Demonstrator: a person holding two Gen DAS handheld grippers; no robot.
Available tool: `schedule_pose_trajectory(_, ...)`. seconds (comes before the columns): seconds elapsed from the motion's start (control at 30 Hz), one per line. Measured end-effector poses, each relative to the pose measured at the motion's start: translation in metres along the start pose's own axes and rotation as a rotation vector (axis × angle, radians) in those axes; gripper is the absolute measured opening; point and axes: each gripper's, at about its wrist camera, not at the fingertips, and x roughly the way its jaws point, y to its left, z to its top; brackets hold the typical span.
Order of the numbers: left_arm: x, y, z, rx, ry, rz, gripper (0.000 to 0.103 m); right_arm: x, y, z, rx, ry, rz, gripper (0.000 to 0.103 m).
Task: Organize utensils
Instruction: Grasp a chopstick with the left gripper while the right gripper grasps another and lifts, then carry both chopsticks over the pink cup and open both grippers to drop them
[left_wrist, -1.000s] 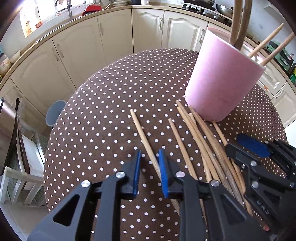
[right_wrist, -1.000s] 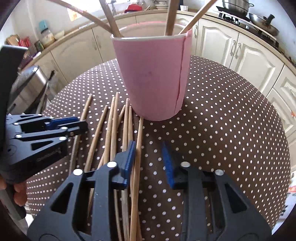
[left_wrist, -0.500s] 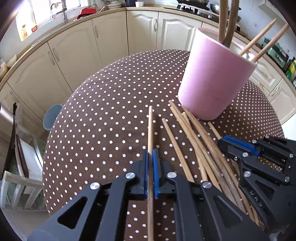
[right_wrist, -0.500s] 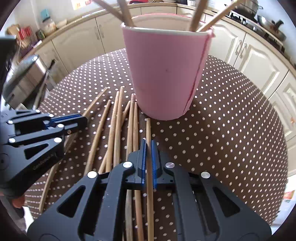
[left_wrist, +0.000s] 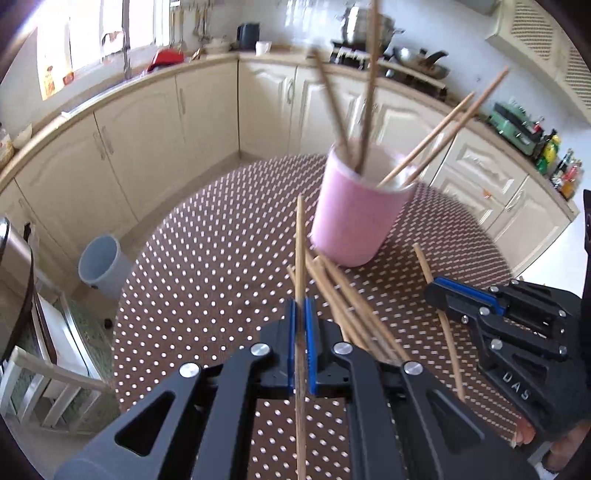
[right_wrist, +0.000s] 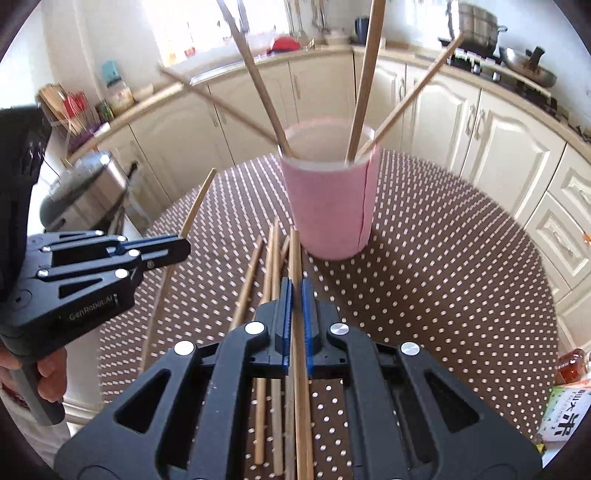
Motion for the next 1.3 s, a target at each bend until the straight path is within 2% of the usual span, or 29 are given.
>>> schedule_pose_trajectory(0.3, -0.079, -0.015, 0.0, 0.02, -0.153, -0.045, 0.006, -0.081, 0.007, 0.009, -0.006, -0.196, 0.027, 0.006)
schedule_pose_trajectory(0.53, -0.116, -0.029, 0.005, 0.029, -0.258, -0.069, 0.006, -0.119, 0.008, 0.012, -0.005, -0.315, 0.012, 0.006)
schedule_pose_trajectory(0.83, -0.131, -0.031, 0.03, 0.001, -0.36, -0.094, 0.006, -0.141, 0.006, 0.028, -0.003, -0.406, 0.004, 0.006)
schedule_pose_trajectory(1.0, -0.133, -0.035, 0.049, -0.046, -0.398, -0.09, 0.006, -0.149, 0.011, 0.047, -0.016, -0.446, 0.015, 0.006)
schedule_pose_trajectory(1.2, -0.141, -0.046, 0.075, -0.041, -0.472, -0.079, 0.006, -0.152, 0.017, 0.071, -0.045, -0.491, 0.015, 0.006)
schedule_pose_trajectory(1.3, -0.147, -0.052, 0.091, -0.035, -0.535, -0.071, 0.006, -0.155, 0.021, 0.085, -0.065, -0.524, 0.003, 0.006)
